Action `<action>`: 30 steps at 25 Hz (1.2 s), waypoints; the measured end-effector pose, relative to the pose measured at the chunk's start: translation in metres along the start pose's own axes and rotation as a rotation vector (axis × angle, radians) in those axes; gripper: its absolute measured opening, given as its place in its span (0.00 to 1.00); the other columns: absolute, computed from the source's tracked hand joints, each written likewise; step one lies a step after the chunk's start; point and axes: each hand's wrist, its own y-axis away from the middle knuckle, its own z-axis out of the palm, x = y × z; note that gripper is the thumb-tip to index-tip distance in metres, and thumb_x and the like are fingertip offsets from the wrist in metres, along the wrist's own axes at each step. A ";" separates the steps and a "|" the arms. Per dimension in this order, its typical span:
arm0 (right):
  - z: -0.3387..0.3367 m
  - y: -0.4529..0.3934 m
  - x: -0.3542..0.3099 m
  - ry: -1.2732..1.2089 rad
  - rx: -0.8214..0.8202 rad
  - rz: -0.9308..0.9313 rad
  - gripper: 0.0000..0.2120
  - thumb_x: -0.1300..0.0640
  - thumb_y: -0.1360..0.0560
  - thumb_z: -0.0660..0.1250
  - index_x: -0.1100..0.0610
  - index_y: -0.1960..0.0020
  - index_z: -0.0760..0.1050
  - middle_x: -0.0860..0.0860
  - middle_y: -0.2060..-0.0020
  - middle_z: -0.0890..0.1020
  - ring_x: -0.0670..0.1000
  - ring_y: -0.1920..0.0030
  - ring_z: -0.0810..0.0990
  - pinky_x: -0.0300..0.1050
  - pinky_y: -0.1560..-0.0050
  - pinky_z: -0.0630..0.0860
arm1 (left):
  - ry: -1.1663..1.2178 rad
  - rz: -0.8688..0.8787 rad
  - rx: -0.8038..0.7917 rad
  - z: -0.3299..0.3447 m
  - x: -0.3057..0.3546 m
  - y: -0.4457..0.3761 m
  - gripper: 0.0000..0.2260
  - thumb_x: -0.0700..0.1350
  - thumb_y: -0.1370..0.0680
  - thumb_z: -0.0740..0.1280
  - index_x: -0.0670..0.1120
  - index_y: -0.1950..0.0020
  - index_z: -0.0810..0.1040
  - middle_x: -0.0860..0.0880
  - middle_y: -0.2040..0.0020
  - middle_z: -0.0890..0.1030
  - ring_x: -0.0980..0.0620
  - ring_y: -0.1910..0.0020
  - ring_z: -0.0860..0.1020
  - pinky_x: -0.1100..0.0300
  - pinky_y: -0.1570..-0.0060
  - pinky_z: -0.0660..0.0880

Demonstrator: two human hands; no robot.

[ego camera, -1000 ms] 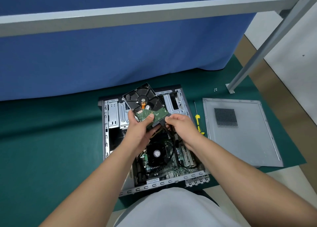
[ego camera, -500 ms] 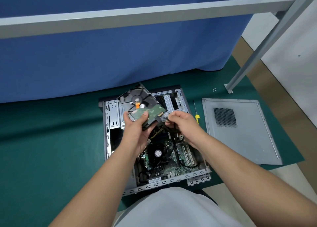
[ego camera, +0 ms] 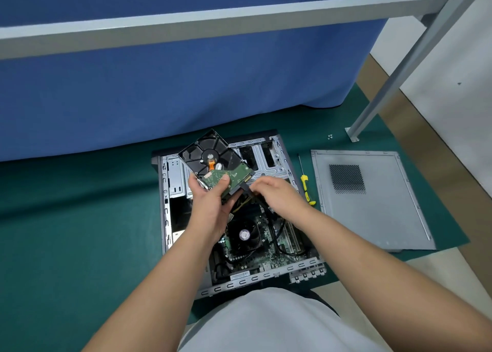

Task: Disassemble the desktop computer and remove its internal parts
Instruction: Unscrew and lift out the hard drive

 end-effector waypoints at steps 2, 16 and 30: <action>0.006 0.000 -0.005 0.015 -0.024 -0.021 0.12 0.46 0.19 0.64 0.47 0.55 0.83 0.42 0.60 0.86 0.44 0.55 0.82 0.44 0.53 0.73 | -0.031 0.009 -0.017 0.005 -0.001 0.003 0.41 0.35 0.22 0.72 0.64 0.21 0.55 0.37 0.30 0.75 0.40 0.43 0.84 0.46 0.48 0.83; 0.015 -0.003 -0.002 -0.363 0.021 0.043 0.11 0.54 0.18 0.66 0.56 0.56 0.81 0.40 0.75 0.76 0.40 0.66 0.77 0.28 0.60 0.72 | -0.066 0.010 -0.030 0.024 -0.006 0.009 0.41 0.37 0.19 0.69 0.67 0.21 0.47 0.39 0.33 0.78 0.44 0.44 0.85 0.52 0.48 0.83; 0.008 -0.009 -0.007 -0.400 0.018 0.043 0.11 0.57 0.21 0.68 0.54 0.62 0.81 0.45 0.64 0.84 0.36 0.70 0.74 0.34 0.58 0.70 | -0.051 -0.016 -0.024 0.026 -0.001 -0.003 0.33 0.36 0.19 0.69 0.61 0.25 0.57 0.38 0.34 0.77 0.43 0.47 0.86 0.50 0.51 0.83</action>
